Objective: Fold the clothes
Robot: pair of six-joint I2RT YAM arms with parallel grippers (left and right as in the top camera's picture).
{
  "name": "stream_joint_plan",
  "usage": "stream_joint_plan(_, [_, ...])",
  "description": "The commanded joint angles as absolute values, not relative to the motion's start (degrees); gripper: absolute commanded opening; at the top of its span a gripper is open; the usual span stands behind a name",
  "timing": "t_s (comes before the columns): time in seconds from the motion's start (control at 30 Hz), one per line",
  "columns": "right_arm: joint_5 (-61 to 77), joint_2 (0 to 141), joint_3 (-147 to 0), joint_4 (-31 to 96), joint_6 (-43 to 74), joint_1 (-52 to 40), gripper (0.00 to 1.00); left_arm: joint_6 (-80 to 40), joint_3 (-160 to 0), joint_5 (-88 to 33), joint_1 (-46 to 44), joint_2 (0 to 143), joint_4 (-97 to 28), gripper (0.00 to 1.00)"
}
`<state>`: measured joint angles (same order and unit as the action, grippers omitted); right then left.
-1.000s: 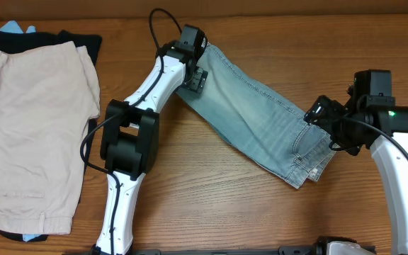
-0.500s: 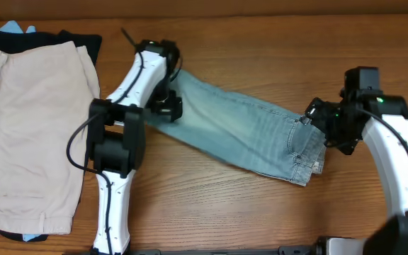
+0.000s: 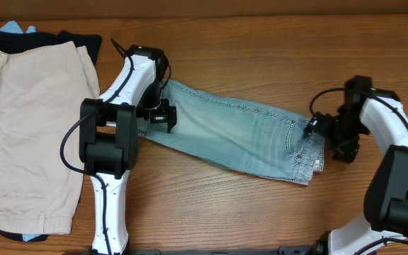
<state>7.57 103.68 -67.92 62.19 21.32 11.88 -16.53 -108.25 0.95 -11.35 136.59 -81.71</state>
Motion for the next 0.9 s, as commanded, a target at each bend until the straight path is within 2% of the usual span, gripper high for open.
stream_joint_plan(0.0, [10.33,103.33,-64.93,61.56,16.03,15.33,1.0,-16.27,-104.2,-0.78,-12.71,143.26,-78.76,1.0])
stream_joint_plan(0.3, [21.89,103.33,-54.92,52.51,13.39,16.1,0.89,-14.7,-105.86,-1.15,-12.51,143.24,-76.9,1.0])
stream_joint_plan(0.4, [27.11,103.33,-51.88,48.29,13.02,16.1,0.74,-13.52,-108.71,-1.37,-12.25,143.2,-78.06,1.0])
stream_joint_plan(0.47, [29.54,103.33,-50.02,45.67,13.04,16.1,0.59,-13.08,-111.37,-1.54,-12.23,142.82,-79.29,1.0])
stream_joint_plan(0.6, [30.24,103.33,-48.4,43.46,13.72,16.1,0.38,-11.75,-119.33,-1.54,-12.23,142.04,-82.98,1.0])
stream_joint_plan(0.67, [31.68,103.33,-48.38,43.05,13.69,16.1,0.23,-11.57,-124.22,-1.56,-12.16,141.62,-85.23,1.0])
stream_joint_plan(0.77, [35.51,103.31,-48.45,41.21,13.69,16.27,0.07,-11.55,-132.73,-1.78,-12.03,141.05,-89.03,1.0])
stream_joint_plan(0.8, [36.45,103.31,-48.64,40.69,13.72,16.49,0.04,-11.53,-135.83,-2.31,-11.99,140.84,-90.43,1.0])
stream_joint_plan(0.87, [37.74,103.31,-49.63,40.75,13.69,17.19,0.04,-11.42,-141.29,-3.05,-11.88,140.64,-92.88,1.0])
